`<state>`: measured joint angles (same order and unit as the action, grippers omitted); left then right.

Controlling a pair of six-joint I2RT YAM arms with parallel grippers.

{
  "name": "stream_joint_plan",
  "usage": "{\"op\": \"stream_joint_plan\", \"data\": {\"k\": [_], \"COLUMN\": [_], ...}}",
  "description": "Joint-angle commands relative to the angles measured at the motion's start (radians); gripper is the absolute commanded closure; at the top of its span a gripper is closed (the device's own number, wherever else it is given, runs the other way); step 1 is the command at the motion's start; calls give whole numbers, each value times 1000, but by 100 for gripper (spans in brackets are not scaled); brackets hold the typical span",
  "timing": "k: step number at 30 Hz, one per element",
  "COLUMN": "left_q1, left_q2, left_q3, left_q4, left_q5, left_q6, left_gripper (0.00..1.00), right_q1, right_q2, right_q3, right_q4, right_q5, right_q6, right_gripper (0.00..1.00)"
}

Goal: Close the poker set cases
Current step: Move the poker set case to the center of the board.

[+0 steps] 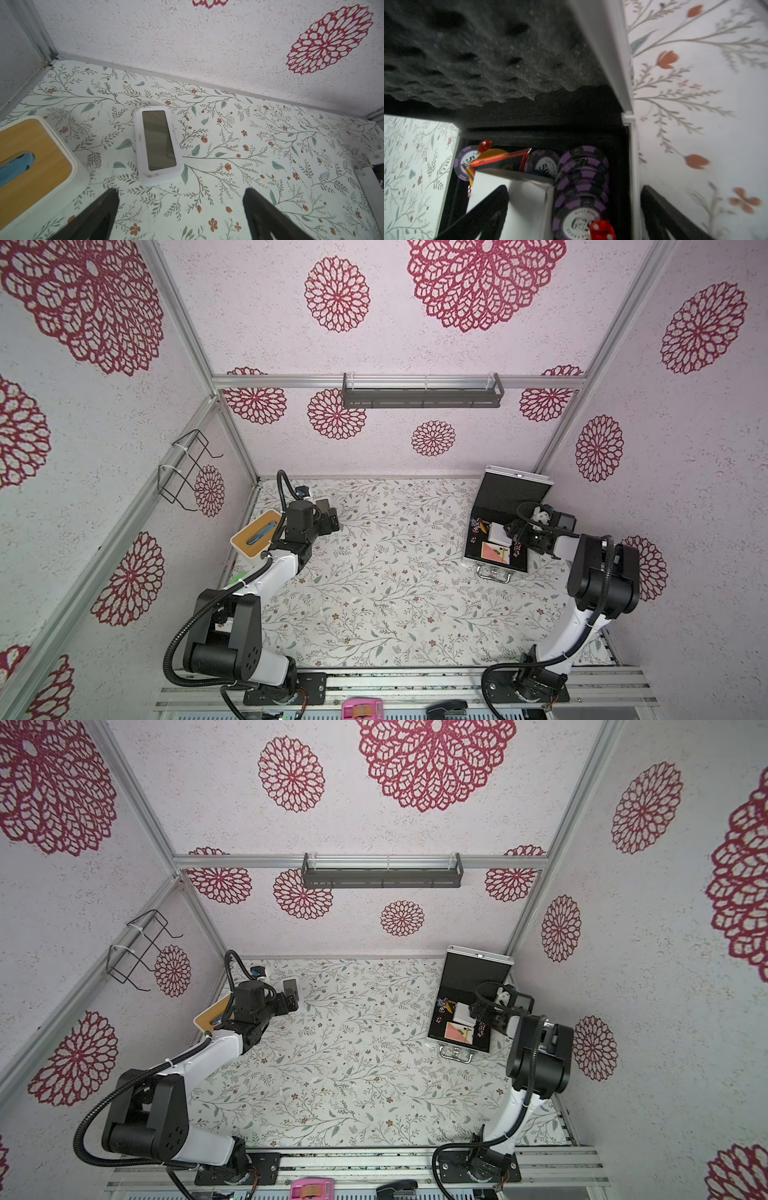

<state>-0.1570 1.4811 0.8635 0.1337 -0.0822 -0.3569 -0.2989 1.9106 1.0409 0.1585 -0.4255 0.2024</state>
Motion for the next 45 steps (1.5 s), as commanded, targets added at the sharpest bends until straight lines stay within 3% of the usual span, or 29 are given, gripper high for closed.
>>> {"op": "stream_joint_plan", "data": {"k": [1, 9, 16, 27, 35, 45], "left_q1": [-14, -49, -86, -120, -146, -154], "left_q2": [8, 28, 40, 59, 52, 3], "left_q3": [9, 38, 46, 52, 38, 8], "left_q4": [-8, -54, -57, -66, -74, -89], "left_q5": [10, -7, -12, -12, -17, -36], "left_q6": [-11, -15, -35, -45, -63, -77], "left_gripper": [3, 3, 3, 3, 3, 3], "right_q1": [77, 193, 247, 396, 541, 645], "right_q2": [28, 19, 25, 30, 26, -67], "right_q3": [20, 70, 74, 41, 13, -117], "right_q4": [-96, -229, -261, -145, -67, -41], "right_q5": [-53, -13, -113, -177, -140, -72], "right_q6": [-50, -91, -25, 111, 225, 305], "right_gripper": [1, 1, 1, 1, 1, 1]}}
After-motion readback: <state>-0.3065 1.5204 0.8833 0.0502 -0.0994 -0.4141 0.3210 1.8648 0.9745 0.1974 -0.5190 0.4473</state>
